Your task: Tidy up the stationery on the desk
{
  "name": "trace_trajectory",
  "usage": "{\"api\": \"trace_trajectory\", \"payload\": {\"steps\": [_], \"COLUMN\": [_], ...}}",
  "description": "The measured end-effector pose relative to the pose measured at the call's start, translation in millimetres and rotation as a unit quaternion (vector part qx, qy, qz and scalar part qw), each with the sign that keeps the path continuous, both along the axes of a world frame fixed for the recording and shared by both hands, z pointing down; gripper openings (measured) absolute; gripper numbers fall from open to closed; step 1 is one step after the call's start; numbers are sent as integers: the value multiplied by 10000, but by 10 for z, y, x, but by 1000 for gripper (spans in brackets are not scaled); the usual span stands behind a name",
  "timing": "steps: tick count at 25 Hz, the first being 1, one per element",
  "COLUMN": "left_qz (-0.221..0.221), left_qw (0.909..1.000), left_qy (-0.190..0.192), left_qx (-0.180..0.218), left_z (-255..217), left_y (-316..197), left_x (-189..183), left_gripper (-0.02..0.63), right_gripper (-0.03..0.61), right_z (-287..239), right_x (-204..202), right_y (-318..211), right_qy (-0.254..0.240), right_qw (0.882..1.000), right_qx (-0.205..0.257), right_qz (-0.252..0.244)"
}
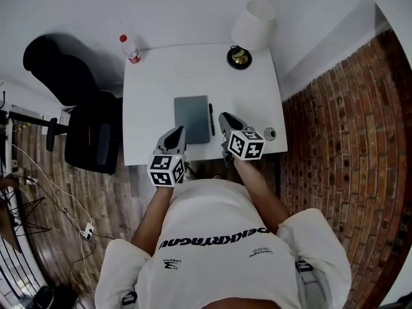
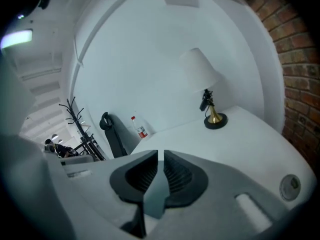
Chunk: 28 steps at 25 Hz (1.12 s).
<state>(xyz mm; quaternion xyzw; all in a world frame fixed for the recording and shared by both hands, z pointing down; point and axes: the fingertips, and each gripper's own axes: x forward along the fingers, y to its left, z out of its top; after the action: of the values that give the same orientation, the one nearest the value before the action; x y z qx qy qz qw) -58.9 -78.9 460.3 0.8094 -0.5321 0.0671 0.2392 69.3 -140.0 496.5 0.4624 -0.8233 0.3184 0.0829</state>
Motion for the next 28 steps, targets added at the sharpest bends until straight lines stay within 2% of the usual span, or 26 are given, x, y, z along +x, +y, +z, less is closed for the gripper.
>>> {"api": "trace_trajectory", "payload": {"steps": [4, 16, 28], "left_qz": [103, 320, 449], "left_qw": [9998, 9969, 9961], "left_qy": [-122, -267, -218], "left_qx": [148, 664, 729], "left_z": [-93, -377, -386], "left_y": [22, 32, 98], "left_x": [51, 146, 261], "left_gripper": [-2, -2, -2], "right_gripper": [-8, -9, -9], "right_z": [-235, -716, -732], "right_x": [-24, -71, -59], "right_y": [69, 299, 479], "right_qy": [216, 377, 468], "right_qw": [9987, 9893, 9875], "right_qx": [451, 1408, 1501], "right_qz": [-120, -80, -121]}}
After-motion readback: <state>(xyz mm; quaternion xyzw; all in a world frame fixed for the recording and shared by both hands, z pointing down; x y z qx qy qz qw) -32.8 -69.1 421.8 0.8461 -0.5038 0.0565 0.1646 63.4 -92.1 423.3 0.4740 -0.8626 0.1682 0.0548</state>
